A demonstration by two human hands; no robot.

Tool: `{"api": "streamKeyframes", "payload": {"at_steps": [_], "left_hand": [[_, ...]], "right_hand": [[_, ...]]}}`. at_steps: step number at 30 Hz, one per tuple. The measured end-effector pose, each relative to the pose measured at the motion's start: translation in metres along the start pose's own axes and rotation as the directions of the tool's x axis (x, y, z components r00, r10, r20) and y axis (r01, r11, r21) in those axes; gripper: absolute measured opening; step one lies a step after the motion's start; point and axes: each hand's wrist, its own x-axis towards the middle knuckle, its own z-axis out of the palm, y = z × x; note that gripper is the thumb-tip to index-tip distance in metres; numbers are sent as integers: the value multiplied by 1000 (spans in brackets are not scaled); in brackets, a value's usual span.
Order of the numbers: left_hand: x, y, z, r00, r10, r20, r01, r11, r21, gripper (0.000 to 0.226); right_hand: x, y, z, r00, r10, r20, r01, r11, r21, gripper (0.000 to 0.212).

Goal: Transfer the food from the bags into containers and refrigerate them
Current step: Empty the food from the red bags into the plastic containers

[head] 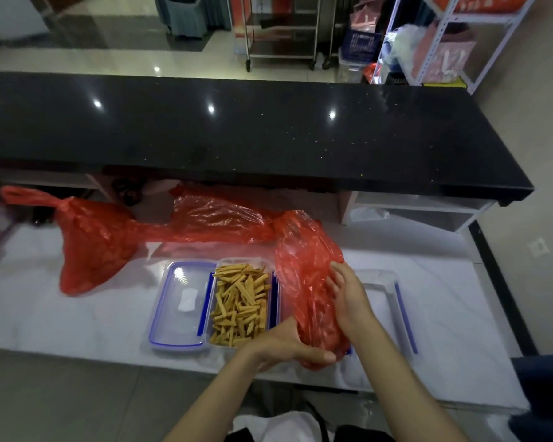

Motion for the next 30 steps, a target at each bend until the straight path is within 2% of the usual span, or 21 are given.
{"api": "streamKeyframes", "payload": {"at_steps": [3, 5, 7, 9, 12, 15, 17, 20, 22, 24, 27, 30], "left_hand": [[6, -2, 14, 990, 118, -76, -97, 967, 234, 95], [11, -6, 21, 975, 153, -161, -105, 956, 275, 91], [13, -10, 23, 962, 154, -226, -88, 957, 276, 92], [12, -11, 23, 955, 142, -262, -74, 965, 252, 92], [11, -12, 22, 939, 137, -316, -75, 977, 201, 76], [13, -13, 21, 927, 127, -352, -75, 985, 156, 70], [14, -14, 22, 923, 117, -367, -69, 987, 143, 69], [18, -14, 23, 891, 92, -444, -71, 995, 64, 46], [18, -11, 25, 870, 66, -489, -80, 997, -8, 24], [15, -6, 28, 861, 27, -508, -85, 992, -92, 16], [10, 2, 30, 852, -42, -522, -88, 971, -222, 37], [3, 11, 27, 868, -84, -490, -75, 952, -296, 50]], "right_hand": [[-4, 3, 2, 998, 0, -61, 3, 999, 53, 35], [-5, 7, 1, 998, -21, -62, 27, 995, 95, 35], [-8, 8, -6, 995, -75, -59, 78, 995, 62, 33], [-11, 4, -18, 989, -135, -54, 133, 990, -42, 33], [-15, -1, -46, 985, -171, -1, 162, 935, -316, 23], [-23, 3, -73, 993, -53, 106, 106, 808, -580, 21], [-34, 8, -88, 981, 37, 189, 97, 752, -652, 32], [-42, 14, -104, 960, 28, 277, 160, 760, -630, 42], [-39, 18, -107, 961, -56, 270, 217, 758, -616, 36], [-33, 21, -103, 961, -183, 207, 274, 725, -632, 22], [-25, 22, -93, 942, -310, 127, 324, 745, -582, 14], [-23, 18, -84, 933, -353, 75, 340, 792, -507, 15]]}}
